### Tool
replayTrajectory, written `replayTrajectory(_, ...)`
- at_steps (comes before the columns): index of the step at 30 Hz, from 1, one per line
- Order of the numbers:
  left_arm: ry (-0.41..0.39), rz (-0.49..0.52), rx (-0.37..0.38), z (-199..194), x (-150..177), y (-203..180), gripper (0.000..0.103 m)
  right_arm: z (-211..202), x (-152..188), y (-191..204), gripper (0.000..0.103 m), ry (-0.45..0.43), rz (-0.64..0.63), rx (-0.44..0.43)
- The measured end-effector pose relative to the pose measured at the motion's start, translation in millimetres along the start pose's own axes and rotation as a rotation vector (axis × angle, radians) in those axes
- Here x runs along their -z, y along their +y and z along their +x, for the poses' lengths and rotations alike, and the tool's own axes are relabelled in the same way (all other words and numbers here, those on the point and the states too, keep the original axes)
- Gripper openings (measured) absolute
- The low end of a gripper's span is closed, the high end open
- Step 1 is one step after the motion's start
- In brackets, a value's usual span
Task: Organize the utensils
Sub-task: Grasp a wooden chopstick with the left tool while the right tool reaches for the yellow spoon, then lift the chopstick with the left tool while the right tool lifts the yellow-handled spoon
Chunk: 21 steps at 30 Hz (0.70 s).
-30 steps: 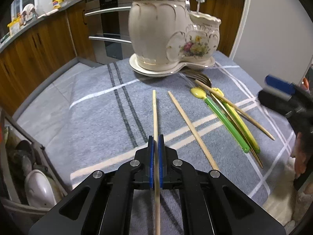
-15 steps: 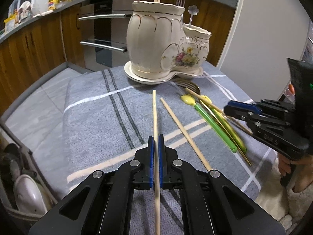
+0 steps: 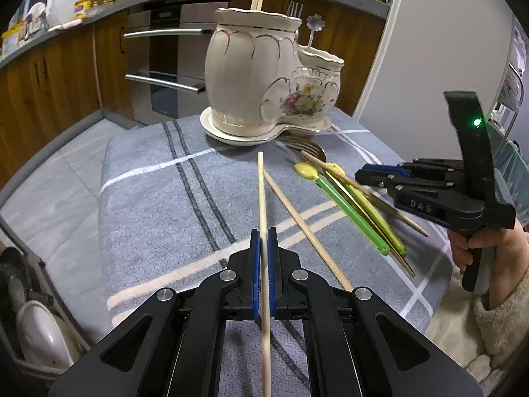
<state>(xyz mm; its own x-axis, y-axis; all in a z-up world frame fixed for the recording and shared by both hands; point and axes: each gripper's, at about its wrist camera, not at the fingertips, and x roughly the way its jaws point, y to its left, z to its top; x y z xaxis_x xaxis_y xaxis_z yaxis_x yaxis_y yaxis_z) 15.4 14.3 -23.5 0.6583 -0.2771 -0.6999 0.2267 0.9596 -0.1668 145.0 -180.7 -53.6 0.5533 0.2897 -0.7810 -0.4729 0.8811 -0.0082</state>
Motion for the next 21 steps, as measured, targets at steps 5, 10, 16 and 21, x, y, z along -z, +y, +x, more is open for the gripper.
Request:
replayTrajectory(5,-0.003,-0.007,0.002,-0.8,-0.5,3.1,0.005,-4.2,2.3,9.7,0.013,0.012,-0.02,-0.042)
replayTrajectory(10,-0.004,-0.005,0.005,-0.9,-0.5,1.8,0.005,-7.0,-3.6,10.6,0.013,0.003,0.005,-0.045)
replayTrajectory(16,-0.005,-0.007,0.004,-1.4,-0.1,2.6,0.005,4.9,-12.8,9.5,0.013,0.037,0.044,-0.086)
replayTrajectory(21,-0.007,-0.008,0.012,-2.3,0.4,4.8,0.005,7.5,-10.1,11.0,0.021,0.072,0.024,-0.062)
